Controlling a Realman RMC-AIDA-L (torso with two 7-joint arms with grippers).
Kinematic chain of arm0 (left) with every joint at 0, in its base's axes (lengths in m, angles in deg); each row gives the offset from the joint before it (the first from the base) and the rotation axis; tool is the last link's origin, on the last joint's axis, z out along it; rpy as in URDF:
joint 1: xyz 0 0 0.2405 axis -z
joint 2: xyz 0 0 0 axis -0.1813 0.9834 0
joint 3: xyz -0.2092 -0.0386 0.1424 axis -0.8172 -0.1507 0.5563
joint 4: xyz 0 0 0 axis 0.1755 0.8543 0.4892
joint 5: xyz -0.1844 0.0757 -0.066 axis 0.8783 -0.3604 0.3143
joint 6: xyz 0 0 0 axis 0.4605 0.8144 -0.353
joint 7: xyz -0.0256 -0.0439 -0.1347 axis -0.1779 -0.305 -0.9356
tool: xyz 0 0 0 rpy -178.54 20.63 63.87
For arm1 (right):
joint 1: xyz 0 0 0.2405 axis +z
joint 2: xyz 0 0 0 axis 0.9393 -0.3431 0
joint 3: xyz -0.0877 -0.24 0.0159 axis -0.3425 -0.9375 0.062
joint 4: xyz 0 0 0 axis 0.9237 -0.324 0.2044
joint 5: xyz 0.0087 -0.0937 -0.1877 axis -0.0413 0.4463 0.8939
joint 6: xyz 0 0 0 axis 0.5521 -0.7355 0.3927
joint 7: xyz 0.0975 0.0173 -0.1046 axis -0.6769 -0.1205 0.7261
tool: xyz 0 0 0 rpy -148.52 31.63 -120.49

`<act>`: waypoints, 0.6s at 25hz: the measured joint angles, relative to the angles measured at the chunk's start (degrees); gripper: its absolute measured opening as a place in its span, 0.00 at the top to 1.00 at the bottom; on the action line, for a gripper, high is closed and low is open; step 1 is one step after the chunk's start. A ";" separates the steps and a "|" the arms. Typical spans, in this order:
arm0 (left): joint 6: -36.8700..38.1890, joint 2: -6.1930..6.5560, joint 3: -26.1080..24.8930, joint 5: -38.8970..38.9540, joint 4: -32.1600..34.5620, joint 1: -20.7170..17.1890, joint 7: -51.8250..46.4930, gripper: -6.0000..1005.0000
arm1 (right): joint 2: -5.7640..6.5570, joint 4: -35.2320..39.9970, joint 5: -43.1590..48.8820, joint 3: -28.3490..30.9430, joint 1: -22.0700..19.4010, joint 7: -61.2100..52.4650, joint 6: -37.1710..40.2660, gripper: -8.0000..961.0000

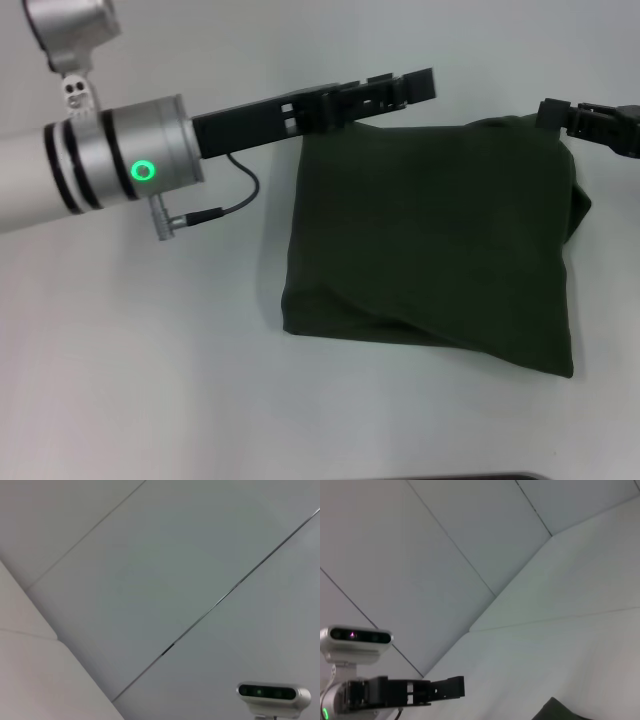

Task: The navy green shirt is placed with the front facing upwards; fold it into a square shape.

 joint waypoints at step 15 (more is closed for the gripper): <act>3.08 0.34 -0.18 0.02 5.94 -6.91 12.28 0.06 | 2.69 -0.56 6.71 3.17 0.00 -14.69 -7.85 0.55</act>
